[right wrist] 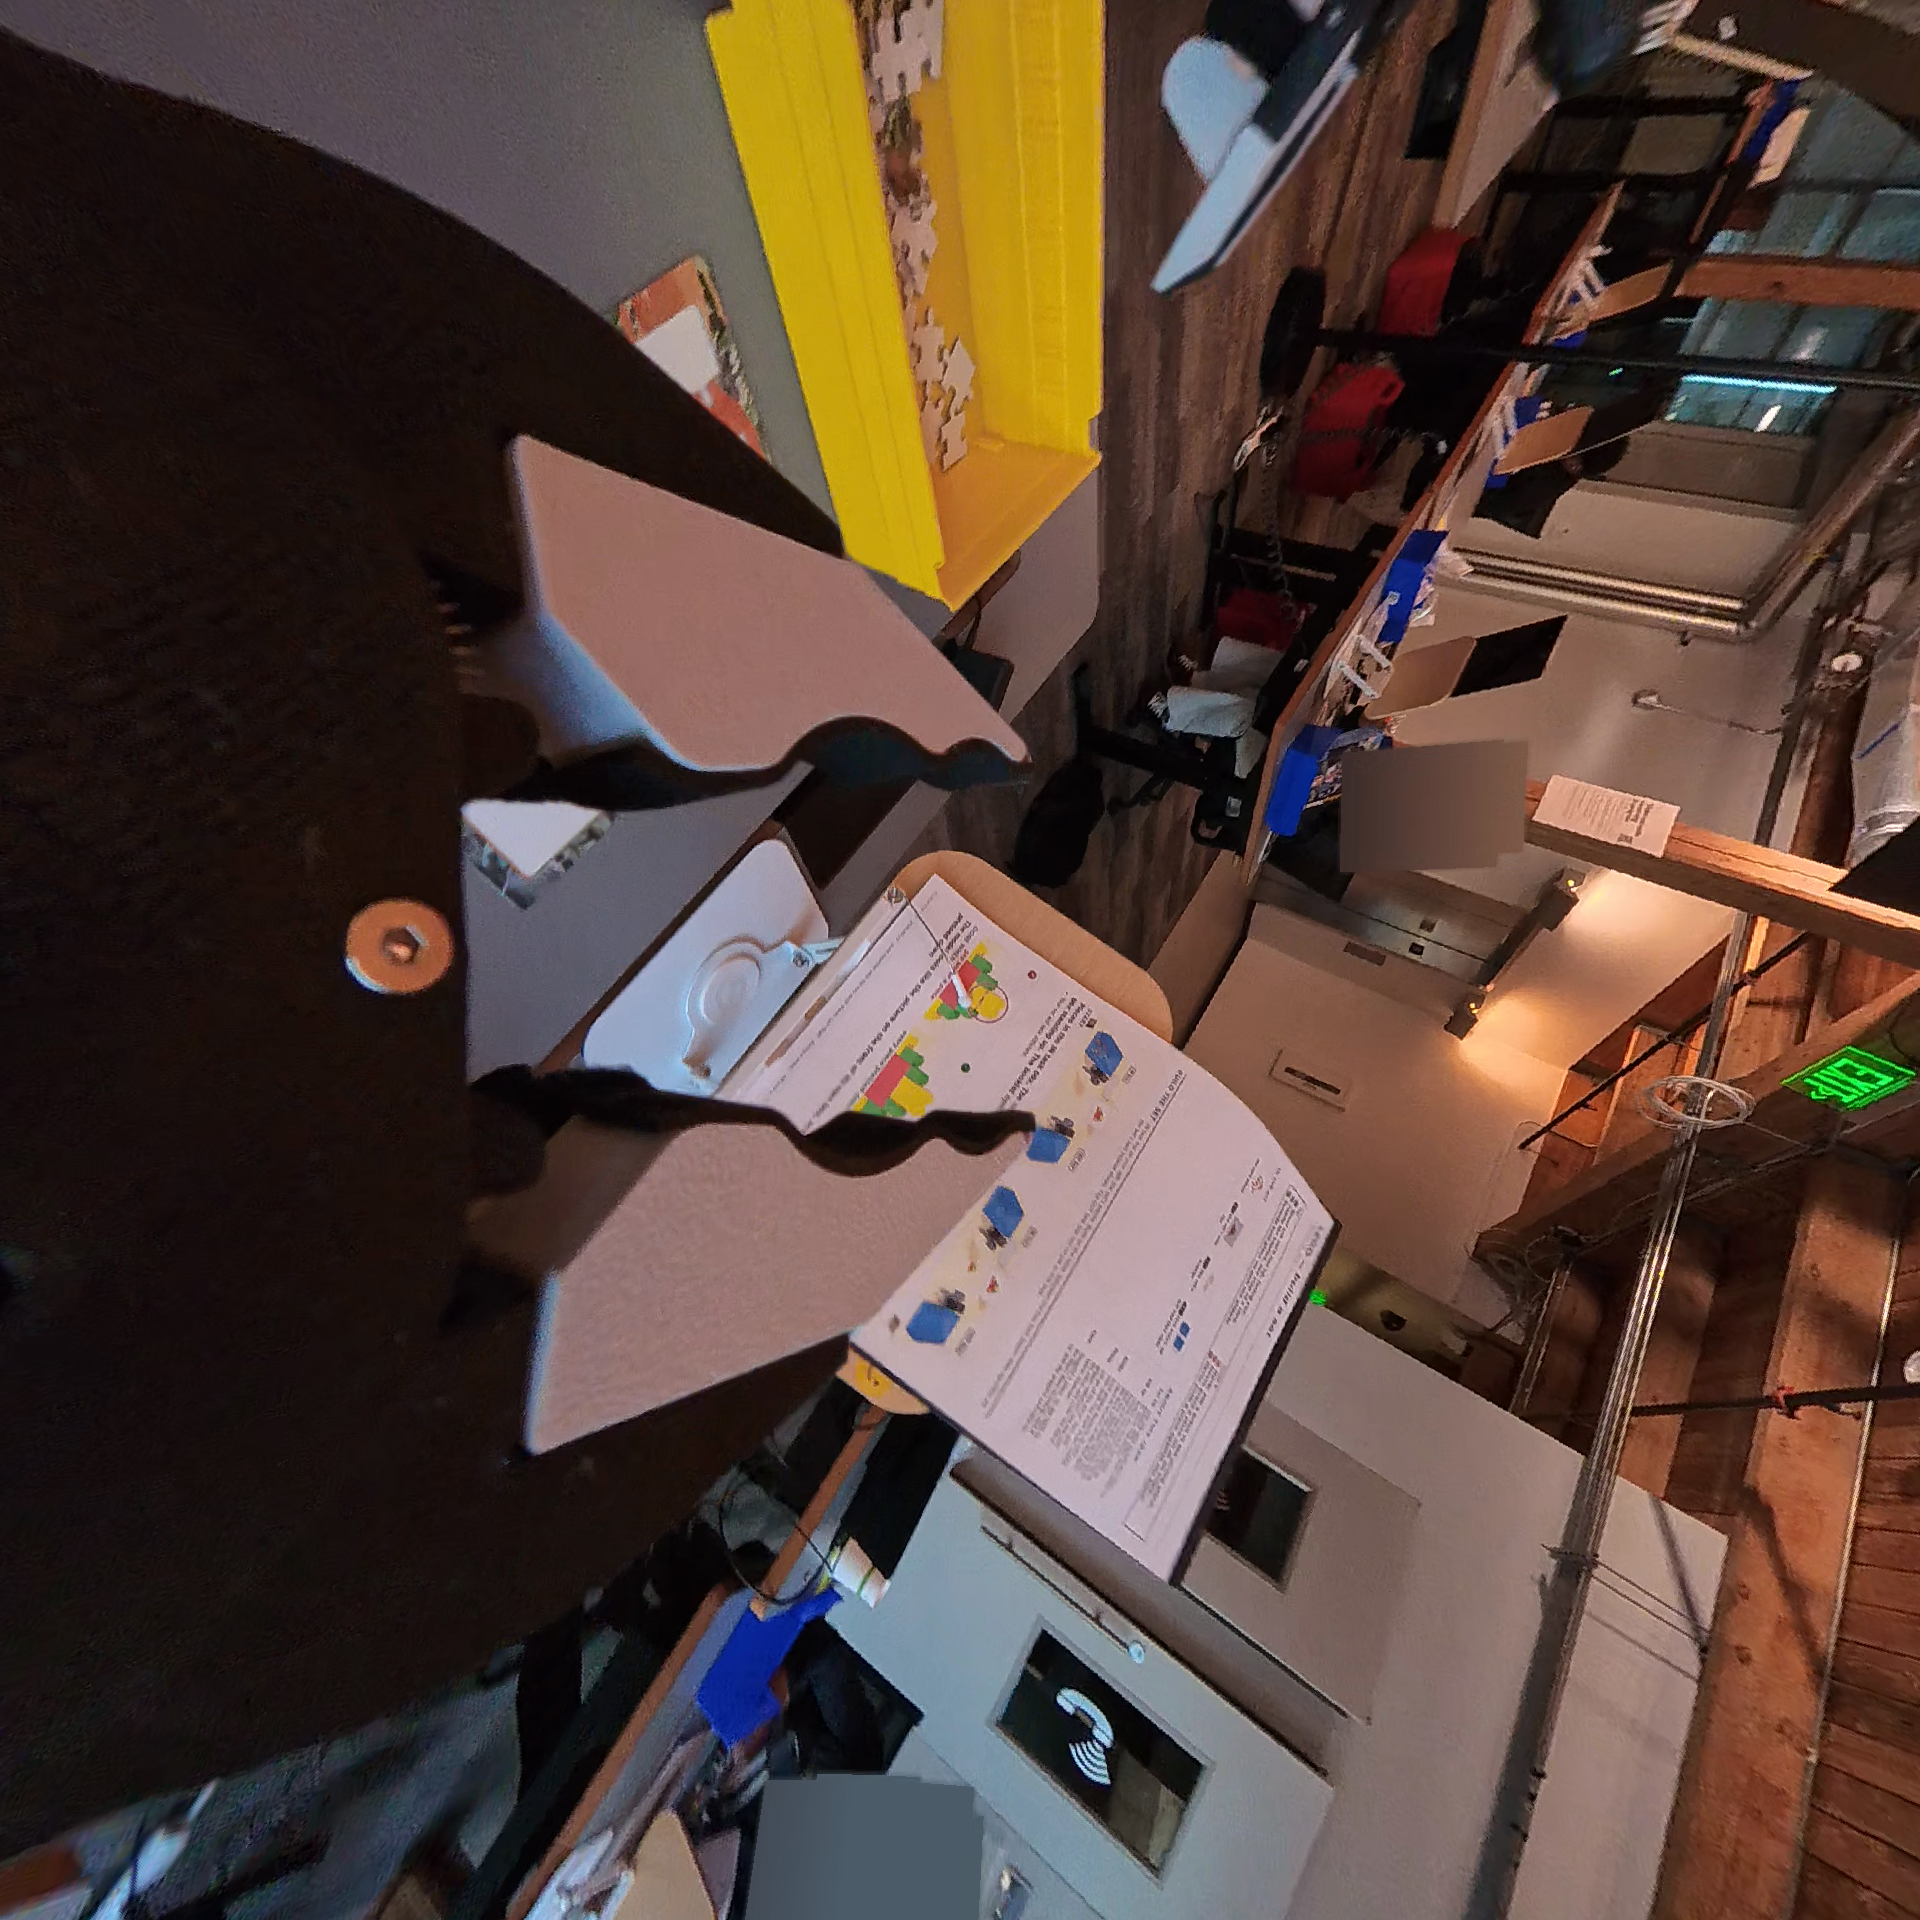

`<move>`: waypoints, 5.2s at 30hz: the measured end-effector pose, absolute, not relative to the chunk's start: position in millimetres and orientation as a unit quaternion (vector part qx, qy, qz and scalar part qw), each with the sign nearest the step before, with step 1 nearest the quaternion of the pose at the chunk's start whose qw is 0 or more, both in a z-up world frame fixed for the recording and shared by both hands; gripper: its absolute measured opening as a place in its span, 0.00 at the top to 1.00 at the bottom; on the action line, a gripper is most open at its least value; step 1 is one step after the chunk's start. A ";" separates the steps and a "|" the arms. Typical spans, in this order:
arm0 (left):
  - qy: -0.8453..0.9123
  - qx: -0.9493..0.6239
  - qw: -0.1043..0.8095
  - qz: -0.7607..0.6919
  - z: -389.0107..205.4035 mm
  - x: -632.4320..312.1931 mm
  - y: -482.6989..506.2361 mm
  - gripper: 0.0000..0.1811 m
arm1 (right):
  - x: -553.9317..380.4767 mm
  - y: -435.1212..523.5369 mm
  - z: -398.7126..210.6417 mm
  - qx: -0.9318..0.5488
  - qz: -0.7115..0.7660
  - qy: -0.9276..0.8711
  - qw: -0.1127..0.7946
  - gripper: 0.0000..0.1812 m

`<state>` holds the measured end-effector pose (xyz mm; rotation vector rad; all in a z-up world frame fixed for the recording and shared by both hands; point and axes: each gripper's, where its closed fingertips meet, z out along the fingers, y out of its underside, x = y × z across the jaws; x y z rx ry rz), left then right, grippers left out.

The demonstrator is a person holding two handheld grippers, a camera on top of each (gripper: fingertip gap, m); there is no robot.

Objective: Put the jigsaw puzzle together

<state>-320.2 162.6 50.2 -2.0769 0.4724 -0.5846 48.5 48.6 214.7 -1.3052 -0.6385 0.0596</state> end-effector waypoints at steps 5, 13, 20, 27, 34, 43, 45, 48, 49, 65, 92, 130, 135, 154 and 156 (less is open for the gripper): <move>0.224 -0.887 0.359 -0.186 -9.5 -338.4 182.8 0.81 | 49.1 81.8 182.5 -0.626 0.083 -0.277 0.724 0.65; 0.241 -0.910 0.305 -0.145 -93.9 -347.9 229.0 0.74 | 56.6 124.6 117.6 -0.705 -0.010 -0.316 0.635 0.59; 0.239 -0.929 0.270 -0.083 -120.1 -361.1 236.7 0.65 | 56.2 124.2 114.8 -0.701 -0.033 -0.330 0.631 0.59; 0.206 -0.949 0.239 -0.025 -138.8 -379.1 242.7 0.73 | 62.8 122.4 116.7 -0.701 -0.035 -0.325 0.634 0.60; 0.073 -0.945 0.276 -0.163 -118.4 -369.7 255.5 0.78 | 66.4 124.3 113.9 -0.704 -0.041 -0.327 0.629 0.60; 0.054 -0.874 0.361 -0.321 -64.2 -341.9 273.6 0.78 | 67.5 127.7 103.9 -0.712 -0.061 -0.342 0.611 0.60; 0.070 -0.893 0.342 -0.285 -74.3 -343.5 277.1 0.78 | 67.0 127.7 103.4 -0.711 -0.064 -0.345 0.609 0.60; 0.107 -0.919 0.324 -0.195 -94.7 -350.4 287.2 0.76 | 66.8 127.3 102.7 -0.711 -0.067 -0.348 0.607 0.60; 0.120 -0.927 0.315 -0.166 -103.8 -352.5 289.0 0.76 | 67.2 127.3 102.6 -0.711 -0.069 -0.348 0.607 0.60; 0.188 -0.950 0.250 -0.020 -162.4 -361.0 291.8 0.72 | 68.8 128.4 98.0 -0.714 -0.082 -0.356 0.597 0.60; 0.183 -0.939 0.266 -0.119 -142.2 -345.5 282.3 1.00 | 65.7 129.2 94.6 -0.710 -0.094 -0.371 0.591 0.60; 0.190 -0.949 0.248 -0.040 -162.2 -355.8 287.8 0.85 | 63.7 131.9 86.2 -0.712 -0.104 -0.385 0.578 0.60; 0.188 -0.951 0.240 -0.049 -162.1 -355.2 284.4 1.00 | 63.7 132.5 85.1 -0.712 -0.109 -0.387 0.575 0.60; 0.244 -0.941 0.216 -0.093 -159.7 -335.9 268.5 0.79 | 59.8 131.5 83.6 -0.707 -0.113 -0.400 0.572 0.60; 0.254 -0.940 0.204 -0.100 -159.8 -333.6 262.8 0.85 | 60.0 131.5 83.4 -0.707 -0.114 -0.400 0.572 0.60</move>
